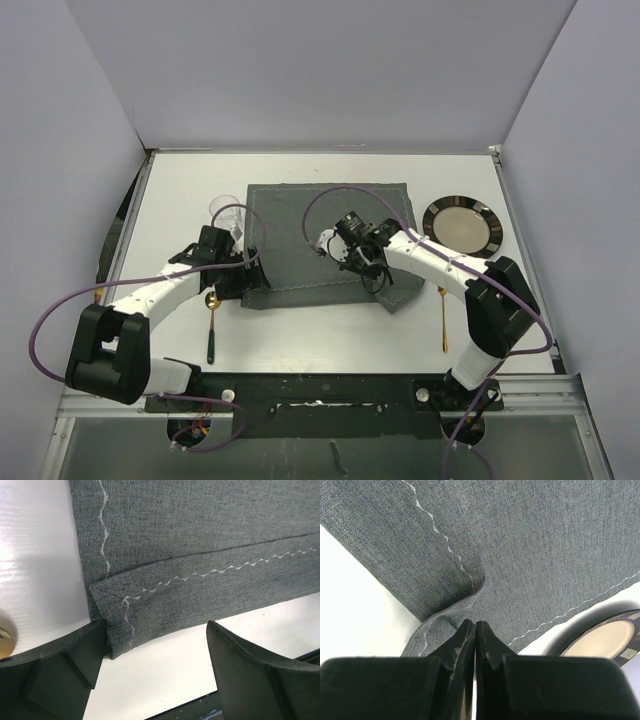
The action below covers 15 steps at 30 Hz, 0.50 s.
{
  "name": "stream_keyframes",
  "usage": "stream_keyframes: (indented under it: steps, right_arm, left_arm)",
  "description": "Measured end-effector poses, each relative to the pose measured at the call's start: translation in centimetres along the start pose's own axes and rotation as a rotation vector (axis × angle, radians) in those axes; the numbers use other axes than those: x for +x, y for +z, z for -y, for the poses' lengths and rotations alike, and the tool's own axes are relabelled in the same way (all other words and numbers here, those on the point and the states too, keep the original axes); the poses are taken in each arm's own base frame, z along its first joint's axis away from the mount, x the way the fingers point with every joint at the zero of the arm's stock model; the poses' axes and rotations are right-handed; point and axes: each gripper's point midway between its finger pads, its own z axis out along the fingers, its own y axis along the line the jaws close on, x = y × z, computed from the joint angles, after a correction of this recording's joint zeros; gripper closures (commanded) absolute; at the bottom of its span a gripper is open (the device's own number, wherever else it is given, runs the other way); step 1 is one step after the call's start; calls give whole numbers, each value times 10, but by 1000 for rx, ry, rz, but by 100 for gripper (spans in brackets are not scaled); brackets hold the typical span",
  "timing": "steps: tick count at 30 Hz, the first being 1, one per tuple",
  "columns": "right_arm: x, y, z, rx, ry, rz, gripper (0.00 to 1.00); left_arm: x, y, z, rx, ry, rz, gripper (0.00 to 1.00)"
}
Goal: Set the dinner table for one person
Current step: Flatten out the napkin at the center of the board.
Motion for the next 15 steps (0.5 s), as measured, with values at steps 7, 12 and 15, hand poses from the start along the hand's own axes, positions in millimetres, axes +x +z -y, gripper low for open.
stream_keyframes:
  steps: [7, 12, 15]
  right_arm:
    - [0, 0, 0, 2, 0, 1, 100]
    - [1, 7, -1, -5, -2, -15, 100]
    - [3, 17, -5, -20, -3, -43, 99]
  left_arm:
    - [2, 3, 2, 21, -1, -3, 48]
    - [3, 5, 4, 38, 4, -12, 63]
    - [4, 5, 5, 44, 10, -18, 65]
